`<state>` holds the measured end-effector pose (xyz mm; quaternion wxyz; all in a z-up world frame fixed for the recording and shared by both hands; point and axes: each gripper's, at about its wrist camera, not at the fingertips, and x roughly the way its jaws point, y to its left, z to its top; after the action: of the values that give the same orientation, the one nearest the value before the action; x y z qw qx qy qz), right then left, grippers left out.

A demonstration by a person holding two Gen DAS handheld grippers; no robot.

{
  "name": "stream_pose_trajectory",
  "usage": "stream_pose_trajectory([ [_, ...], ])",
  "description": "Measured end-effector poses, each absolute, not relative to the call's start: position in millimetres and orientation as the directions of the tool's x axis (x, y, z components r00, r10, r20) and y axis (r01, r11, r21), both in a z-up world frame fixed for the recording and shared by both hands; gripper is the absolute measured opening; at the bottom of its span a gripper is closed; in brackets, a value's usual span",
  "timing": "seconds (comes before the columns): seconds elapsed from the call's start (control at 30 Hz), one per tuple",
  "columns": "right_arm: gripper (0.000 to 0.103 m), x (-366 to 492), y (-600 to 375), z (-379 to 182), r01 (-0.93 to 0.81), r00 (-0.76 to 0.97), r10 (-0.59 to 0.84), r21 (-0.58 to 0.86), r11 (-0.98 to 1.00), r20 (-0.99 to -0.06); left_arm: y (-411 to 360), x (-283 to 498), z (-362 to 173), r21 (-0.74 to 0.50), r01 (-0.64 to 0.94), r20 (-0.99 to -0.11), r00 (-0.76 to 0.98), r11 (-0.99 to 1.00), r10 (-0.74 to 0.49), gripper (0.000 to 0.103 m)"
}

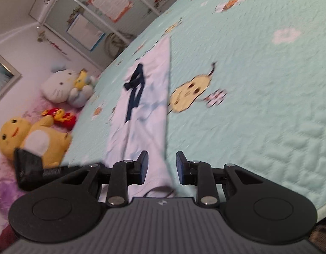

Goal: Fold clothes

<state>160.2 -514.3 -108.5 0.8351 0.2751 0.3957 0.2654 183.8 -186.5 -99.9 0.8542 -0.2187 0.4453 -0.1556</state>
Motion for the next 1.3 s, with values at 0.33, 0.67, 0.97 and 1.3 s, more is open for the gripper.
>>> stream_pose_trajectory([
  [0.33,0.048,130.2,-477.6,-111.5,-0.444,0.581,0.554,0.338,0.83,-0.597,-203.5,172.2,-119.5,-0.599,0.011,-0.692,0.496,0.8,-0.525,0.0],
  [0.67,0.055,103.6,-439.9,-116.0,-0.512,0.661,0.494,0.141,0.847,-0.566,-185.5,170.3,-90.0,-0.78,-0.037,-0.536,0.556,0.625,-0.635,0.0],
  [0.97,0.057,96.1,-410.3,-121.5,-0.507,0.748,0.412,-0.046,0.861,-0.52,-192.0,179.3,-58.5,-0.826,-0.01,-0.463,0.583,0.563,-0.668,0.0],
  [1.3,0.071,86.6,-383.9,-112.6,-0.383,0.876,0.23,-0.32,0.867,-0.424,-198.7,187.0,-47.9,-0.845,0.007,-0.429,0.588,0.535,-0.685,0.0],
])
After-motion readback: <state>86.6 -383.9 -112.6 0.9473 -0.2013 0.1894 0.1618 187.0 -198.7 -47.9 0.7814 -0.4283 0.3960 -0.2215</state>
